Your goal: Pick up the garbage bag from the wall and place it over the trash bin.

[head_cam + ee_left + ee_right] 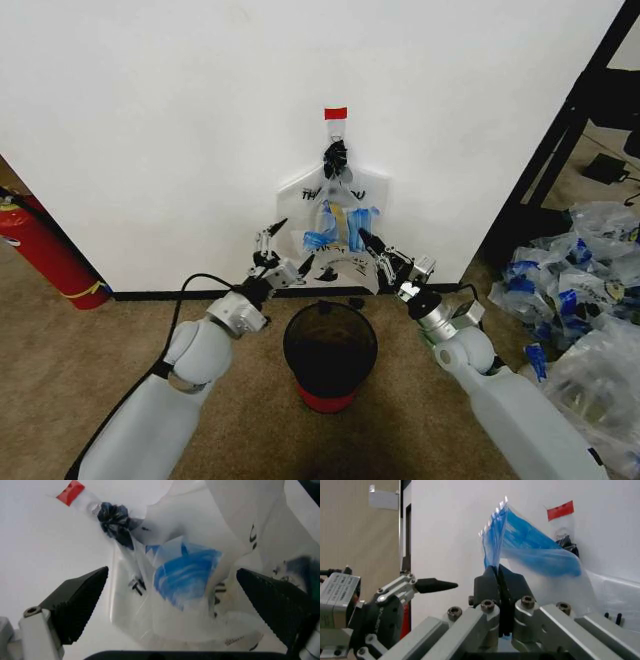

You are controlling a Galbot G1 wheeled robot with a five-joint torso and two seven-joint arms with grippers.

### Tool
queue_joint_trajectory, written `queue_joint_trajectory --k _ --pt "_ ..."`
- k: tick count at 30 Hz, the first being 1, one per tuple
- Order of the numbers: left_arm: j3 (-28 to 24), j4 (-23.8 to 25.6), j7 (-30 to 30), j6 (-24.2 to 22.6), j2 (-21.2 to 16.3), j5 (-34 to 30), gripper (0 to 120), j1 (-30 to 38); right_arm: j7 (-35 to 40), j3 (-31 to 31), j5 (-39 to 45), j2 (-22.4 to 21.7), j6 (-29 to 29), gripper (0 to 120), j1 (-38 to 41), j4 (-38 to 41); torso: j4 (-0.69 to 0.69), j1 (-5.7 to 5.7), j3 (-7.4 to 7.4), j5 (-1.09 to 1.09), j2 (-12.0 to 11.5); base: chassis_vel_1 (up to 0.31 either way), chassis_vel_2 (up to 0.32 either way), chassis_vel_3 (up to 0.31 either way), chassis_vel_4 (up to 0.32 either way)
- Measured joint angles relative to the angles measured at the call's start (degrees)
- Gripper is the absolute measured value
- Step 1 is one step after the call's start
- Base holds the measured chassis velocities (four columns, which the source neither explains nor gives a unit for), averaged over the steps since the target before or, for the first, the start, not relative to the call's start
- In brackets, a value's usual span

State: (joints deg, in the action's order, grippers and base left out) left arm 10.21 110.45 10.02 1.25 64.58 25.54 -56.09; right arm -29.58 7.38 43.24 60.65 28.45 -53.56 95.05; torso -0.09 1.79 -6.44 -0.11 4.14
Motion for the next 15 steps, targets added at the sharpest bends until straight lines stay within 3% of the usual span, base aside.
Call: queue_joint_trajectory --k 8,15 --pt "-1.46 -2.64 -1.08 -0.58 0.17 4.03 96 2.72 -0.59 0.12 -0.53 0.29 0.00 0 -0.16 -0.50 0.00 0.00 0.00 0.01 0.00 0.000 0.000 0.000 0.000" --pt "-2.51 -3.52 -1.79 -1.10 -0.16 4.37 71 3.65 -0.65 0.38 -0.61 0.38 0.00 0 0.11 -1.01 0.00 0.00 0.00 0.00 0.00 0.000 0.000 0.000 0.000"
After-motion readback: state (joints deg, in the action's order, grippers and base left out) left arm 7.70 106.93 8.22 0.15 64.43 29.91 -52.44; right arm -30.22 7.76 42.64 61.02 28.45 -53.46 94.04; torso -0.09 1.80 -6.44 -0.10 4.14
